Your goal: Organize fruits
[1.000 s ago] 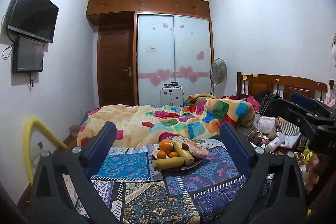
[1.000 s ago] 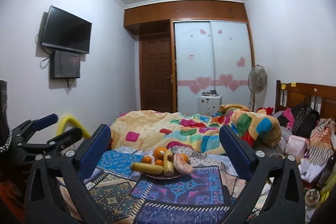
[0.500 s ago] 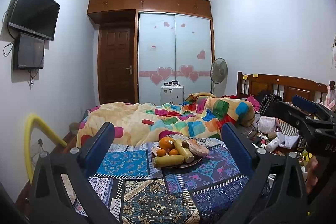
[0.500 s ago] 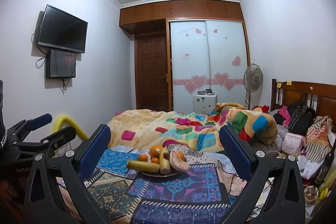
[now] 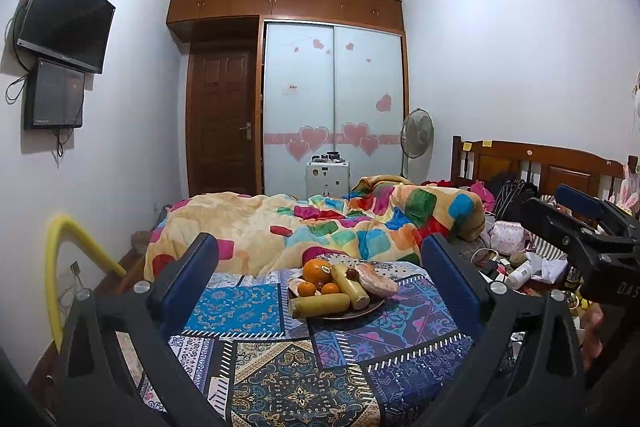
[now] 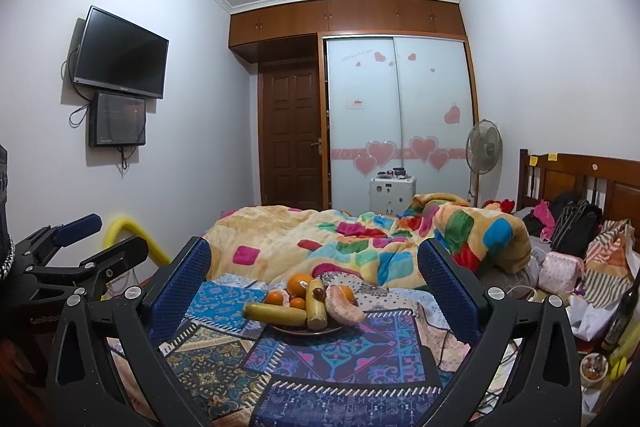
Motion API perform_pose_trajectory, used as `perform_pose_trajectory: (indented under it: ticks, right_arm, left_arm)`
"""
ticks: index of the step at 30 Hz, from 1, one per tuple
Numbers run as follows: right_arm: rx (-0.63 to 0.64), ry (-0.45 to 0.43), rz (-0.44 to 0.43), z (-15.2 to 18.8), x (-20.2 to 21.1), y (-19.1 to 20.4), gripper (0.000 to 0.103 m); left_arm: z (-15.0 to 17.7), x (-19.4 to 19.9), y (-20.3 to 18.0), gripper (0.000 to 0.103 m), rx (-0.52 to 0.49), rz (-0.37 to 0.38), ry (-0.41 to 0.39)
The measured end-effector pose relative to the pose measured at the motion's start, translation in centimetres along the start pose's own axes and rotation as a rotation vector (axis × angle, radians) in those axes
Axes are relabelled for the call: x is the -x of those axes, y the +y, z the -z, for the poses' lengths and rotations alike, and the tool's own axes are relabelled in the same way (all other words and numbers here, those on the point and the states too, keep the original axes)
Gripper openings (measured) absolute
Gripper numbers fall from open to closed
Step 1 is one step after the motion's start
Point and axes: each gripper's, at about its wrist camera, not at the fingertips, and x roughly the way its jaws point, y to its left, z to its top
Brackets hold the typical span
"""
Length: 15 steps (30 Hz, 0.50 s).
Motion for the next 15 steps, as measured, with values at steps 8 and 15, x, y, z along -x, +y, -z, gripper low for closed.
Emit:
perform_pose_trajectory:
  ticks: [8, 15]
  right_arm:
    - [-0.009, -0.002, 0.000, 0.01, -0.07, -0.02, 0.103]
    - [-0.008, 0.000, -0.003, 0.12, -0.10, -0.04, 0.103]
  left_arm:
    - [0.35, -0.14, -0.21, 0.103, -0.001, 0.005, -0.001]
    - [0.51, -0.20, -0.52, 0.103, -0.002, 0.004, 0.001]
